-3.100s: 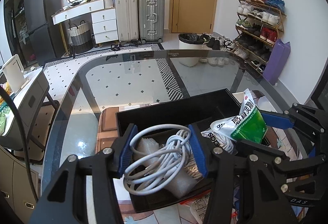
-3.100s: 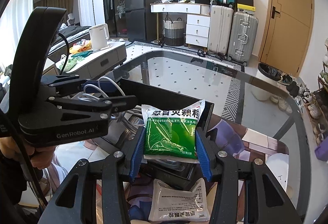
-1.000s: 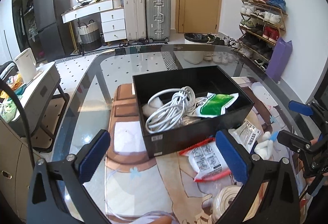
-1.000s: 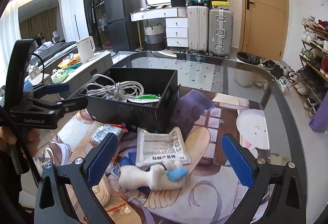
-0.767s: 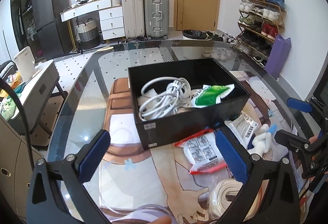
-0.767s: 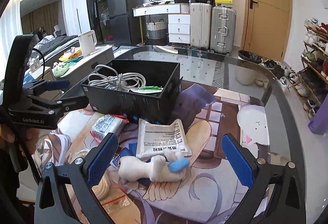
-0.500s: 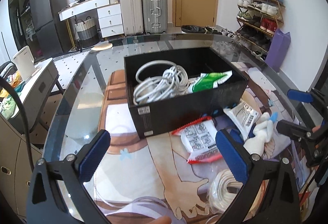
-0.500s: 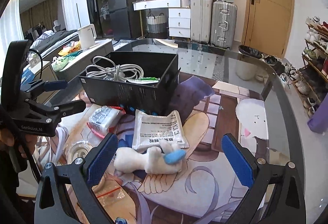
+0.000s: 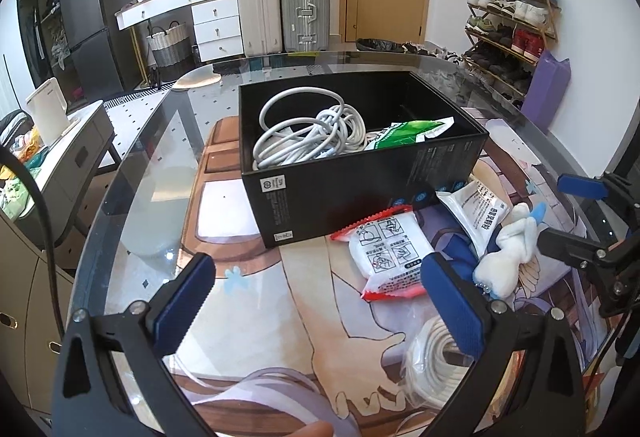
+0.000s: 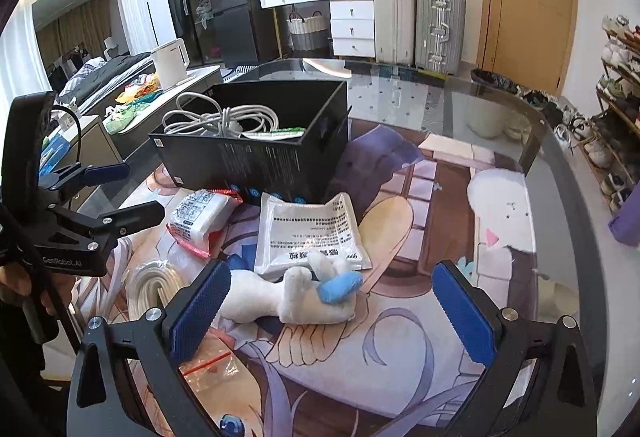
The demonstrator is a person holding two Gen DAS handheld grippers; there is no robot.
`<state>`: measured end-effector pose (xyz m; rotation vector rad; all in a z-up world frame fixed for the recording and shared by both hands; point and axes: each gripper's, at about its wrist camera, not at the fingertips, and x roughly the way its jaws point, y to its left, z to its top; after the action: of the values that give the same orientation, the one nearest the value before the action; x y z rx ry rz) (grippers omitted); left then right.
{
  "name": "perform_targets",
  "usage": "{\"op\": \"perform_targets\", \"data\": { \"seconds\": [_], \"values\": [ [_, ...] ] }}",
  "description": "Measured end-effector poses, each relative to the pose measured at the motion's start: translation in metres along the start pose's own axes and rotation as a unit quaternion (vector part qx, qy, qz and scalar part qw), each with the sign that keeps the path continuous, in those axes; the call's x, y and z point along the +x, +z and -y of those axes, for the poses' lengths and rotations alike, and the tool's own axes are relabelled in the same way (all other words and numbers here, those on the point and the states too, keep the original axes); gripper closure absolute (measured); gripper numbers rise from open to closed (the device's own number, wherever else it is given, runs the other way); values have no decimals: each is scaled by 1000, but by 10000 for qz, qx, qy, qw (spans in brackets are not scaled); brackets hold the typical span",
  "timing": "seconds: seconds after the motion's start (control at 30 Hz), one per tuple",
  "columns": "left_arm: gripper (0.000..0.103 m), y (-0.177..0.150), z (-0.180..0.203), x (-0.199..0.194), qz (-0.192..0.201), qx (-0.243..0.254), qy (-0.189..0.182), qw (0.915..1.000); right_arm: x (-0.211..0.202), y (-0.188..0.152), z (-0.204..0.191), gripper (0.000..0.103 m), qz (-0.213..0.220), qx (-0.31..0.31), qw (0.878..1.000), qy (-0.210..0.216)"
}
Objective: Organize soft objects
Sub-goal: 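Move both tools back toward the plush toy and white-red packet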
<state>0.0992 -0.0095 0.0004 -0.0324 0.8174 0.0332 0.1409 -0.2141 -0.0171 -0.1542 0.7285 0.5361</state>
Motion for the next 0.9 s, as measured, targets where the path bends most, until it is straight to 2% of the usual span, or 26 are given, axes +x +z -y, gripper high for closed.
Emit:
{"op": "perform_targets", "data": {
  "seconds": [0.43, 0.63, 0.73, 0.9],
  "values": [
    [0, -4, 12, 7, -153, 58, -121, 9998, 17, -6, 5, 1, -315, 213, 9990, 243],
    [0, -3, 14, 10, -238, 52, -159, 9996, 18, -7, 9, 5, -293, 281, 9986, 330],
    [0, -2, 16, 14, -303, 36, -205, 9993, 21, -8, 10, 12, -351, 284, 9985, 311],
    [0, -1, 19, 18, -361, 88, -254, 9990, 25, -10, 12, 17, -423, 348, 9980, 311]
  ]
}}
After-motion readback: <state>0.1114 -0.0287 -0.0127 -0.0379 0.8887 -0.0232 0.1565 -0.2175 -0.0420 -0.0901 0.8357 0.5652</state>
